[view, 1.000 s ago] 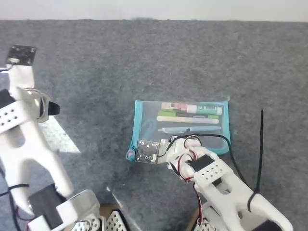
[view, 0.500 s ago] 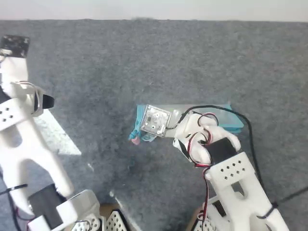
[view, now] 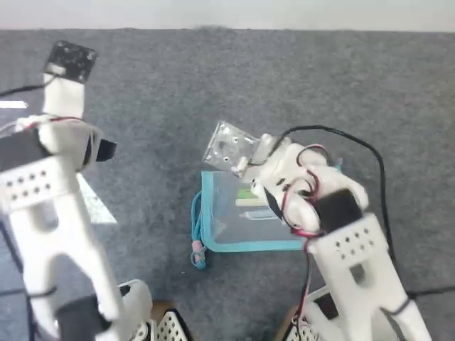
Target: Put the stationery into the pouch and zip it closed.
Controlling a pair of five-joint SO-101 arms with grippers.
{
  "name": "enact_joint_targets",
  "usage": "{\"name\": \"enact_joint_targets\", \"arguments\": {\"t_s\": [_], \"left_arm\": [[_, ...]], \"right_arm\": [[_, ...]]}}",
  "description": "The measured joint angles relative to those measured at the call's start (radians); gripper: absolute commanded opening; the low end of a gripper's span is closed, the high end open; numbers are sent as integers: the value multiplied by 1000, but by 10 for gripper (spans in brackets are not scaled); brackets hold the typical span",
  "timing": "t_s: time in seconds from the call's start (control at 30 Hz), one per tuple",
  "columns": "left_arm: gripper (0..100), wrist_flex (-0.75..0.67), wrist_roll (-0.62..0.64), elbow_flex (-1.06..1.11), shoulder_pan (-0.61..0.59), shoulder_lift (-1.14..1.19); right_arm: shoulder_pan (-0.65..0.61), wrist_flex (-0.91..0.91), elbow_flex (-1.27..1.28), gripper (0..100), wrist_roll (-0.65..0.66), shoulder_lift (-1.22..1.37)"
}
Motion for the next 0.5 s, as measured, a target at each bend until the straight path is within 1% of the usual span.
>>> {"name": "enact_joint_targets", "arguments": {"t_s": [0.07,0.13,0.23,0.3,0.37,0.5], "left_arm": [[268,-17,0,32,-6,-34],[268,-48,0,61,-28,-34],[268,-81,-3,77,-81,8],[268,-98,-26,77,-120,63],[268,-123,-43,77,-153,121],[268,-175,-71,78,-218,207]], "right_arm": [[-94,80,58,44,5,35],[-190,86,192,139,8,31],[-250,-17,431,313,-26,-37],[-261,-114,577,381,-41,-106],[-298,-203,701,392,-48,-170],[-391,-333,887,334,-52,-282]]}}
